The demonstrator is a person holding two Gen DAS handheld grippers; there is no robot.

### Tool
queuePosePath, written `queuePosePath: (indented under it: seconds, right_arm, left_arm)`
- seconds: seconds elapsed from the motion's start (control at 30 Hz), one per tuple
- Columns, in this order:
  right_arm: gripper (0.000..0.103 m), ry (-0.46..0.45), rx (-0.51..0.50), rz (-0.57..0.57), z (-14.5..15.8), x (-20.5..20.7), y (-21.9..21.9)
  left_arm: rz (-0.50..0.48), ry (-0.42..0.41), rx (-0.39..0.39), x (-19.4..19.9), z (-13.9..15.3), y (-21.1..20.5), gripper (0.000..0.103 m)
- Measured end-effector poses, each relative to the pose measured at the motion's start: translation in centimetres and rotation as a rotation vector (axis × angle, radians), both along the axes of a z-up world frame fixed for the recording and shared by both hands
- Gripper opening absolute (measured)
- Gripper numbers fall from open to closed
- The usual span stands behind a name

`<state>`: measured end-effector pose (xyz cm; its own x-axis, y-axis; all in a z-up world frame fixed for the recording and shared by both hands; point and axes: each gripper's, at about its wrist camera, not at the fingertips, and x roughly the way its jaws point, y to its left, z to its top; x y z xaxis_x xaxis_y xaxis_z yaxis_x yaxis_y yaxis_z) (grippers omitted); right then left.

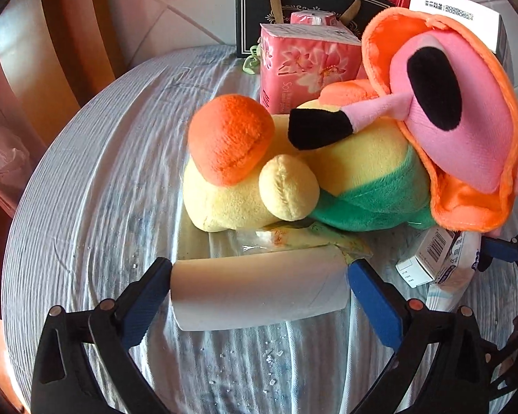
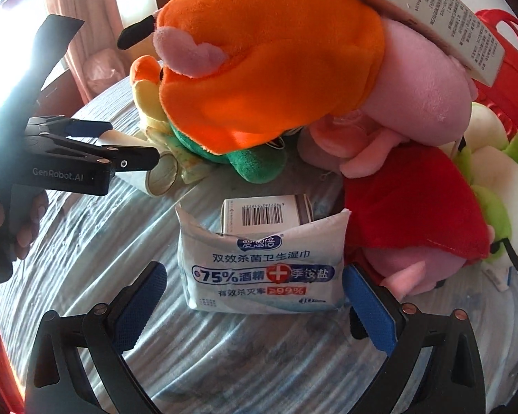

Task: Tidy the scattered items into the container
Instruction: 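Grasp the white paper roll with the left gripper while right approaches wipes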

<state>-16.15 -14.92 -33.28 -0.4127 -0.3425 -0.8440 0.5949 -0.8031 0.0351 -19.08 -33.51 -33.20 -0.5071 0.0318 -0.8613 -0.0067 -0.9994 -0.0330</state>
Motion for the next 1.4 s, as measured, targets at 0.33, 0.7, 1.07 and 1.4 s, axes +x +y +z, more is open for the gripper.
queuePosePath:
  seconds: [0.33, 0.7, 1.07, 1.4]
  right_arm:
    - [0.103, -0.016, 0.035, -0.002, -1.4, -0.8, 0.2]
    - [0.103, -0.030, 0.045, 0.004, -1.3, -0.8, 1.6]
    - [0.084, -0.044, 0.064, 0.020, -1.5, -0.6, 2.7]
    - [0.006, -0.062, 0.055, 0.050, 0.4, 1.1, 4.6]
  left_arm:
    - [-0.042, 0.007, -0.029, 0.9, 0.1, 0.8, 0.103]
    - [-0.001, 0.048, 0.019, 4.3, 1.0, 0.2, 0.101]
    - [0.016, 0.073, 0.019, 5.7, 2.6, -0.2, 0.101]
    - [0.022, 0.084, 0.008, 6.7, 3.2, 0.5, 0.101]
